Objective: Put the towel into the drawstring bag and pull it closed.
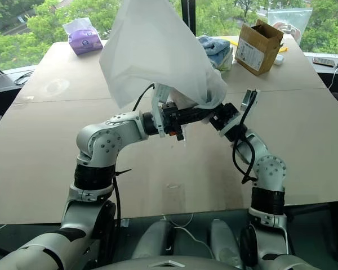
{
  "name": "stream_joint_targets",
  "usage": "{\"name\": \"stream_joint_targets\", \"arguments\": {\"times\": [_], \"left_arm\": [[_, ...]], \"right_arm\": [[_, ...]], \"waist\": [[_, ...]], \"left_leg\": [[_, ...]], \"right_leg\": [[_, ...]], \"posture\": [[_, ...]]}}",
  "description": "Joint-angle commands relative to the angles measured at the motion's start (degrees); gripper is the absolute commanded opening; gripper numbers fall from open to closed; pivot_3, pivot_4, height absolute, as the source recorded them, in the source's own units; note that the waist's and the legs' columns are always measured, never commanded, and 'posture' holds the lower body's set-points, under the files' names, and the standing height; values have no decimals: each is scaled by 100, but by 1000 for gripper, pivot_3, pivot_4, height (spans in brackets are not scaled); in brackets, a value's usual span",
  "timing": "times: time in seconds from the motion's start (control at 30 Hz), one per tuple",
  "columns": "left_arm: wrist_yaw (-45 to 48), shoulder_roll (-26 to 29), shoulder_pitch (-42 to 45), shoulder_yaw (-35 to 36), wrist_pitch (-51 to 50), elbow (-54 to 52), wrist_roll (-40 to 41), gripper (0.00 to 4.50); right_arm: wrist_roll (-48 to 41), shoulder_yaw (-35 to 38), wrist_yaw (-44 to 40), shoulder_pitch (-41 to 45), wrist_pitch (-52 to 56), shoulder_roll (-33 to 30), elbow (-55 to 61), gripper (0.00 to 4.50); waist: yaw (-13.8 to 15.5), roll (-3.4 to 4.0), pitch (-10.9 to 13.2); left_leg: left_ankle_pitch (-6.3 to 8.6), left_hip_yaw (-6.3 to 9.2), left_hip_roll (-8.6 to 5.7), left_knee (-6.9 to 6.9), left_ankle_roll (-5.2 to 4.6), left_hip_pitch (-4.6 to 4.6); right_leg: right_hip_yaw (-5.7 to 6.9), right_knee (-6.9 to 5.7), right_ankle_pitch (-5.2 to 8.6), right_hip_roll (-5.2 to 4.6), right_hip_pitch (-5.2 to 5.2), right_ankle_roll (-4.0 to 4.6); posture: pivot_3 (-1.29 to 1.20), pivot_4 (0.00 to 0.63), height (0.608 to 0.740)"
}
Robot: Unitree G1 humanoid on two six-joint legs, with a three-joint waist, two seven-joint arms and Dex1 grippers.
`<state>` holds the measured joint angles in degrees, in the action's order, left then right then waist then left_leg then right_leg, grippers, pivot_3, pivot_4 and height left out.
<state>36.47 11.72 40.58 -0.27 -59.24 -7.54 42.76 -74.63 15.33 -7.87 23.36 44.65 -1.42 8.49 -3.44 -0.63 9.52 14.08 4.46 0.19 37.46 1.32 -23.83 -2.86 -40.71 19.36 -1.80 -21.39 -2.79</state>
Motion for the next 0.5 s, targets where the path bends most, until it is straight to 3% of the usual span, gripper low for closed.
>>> {"name": "stream_joint_targets", "arguments": {"times": [0.03,0.07,0.3,0.5], "left_arm": [[-410,-313,-90,273,-358,103,332,0],[-506,-397,-124,335,-488,135,429,0],[-1911,-1104,-26,1295,-950,1053,641,0],[-2490,-1121,304,1535,-830,1747,311,0]], "right_arm": [[-441,10,302,-412,172,-100,702,3789],[-446,-10,379,-536,207,-160,773,4232],[-145,-115,841,-1347,429,-777,938,4232],[27,-143,884,-1581,489,-1138,1023,4232]], "waist": [[11,0,0],[12,0,0],[-5,1,-1],[17,0,-1]], "left_leg": [[0,0,0,0,0,-1],[0,0,0,0,0,-3],[11,-3,0,1,-20,3],[12,-8,-4,3,-20,1]], "right_leg": [[1,1,0,-1,1,0],[0,3,0,-1,0,0],[-5,0,0,2,3,0],[-7,2,1,2,3,-1]], "posture": [[0,150,740],[0,150,740],[0,150,740],[0,150,740]]}}
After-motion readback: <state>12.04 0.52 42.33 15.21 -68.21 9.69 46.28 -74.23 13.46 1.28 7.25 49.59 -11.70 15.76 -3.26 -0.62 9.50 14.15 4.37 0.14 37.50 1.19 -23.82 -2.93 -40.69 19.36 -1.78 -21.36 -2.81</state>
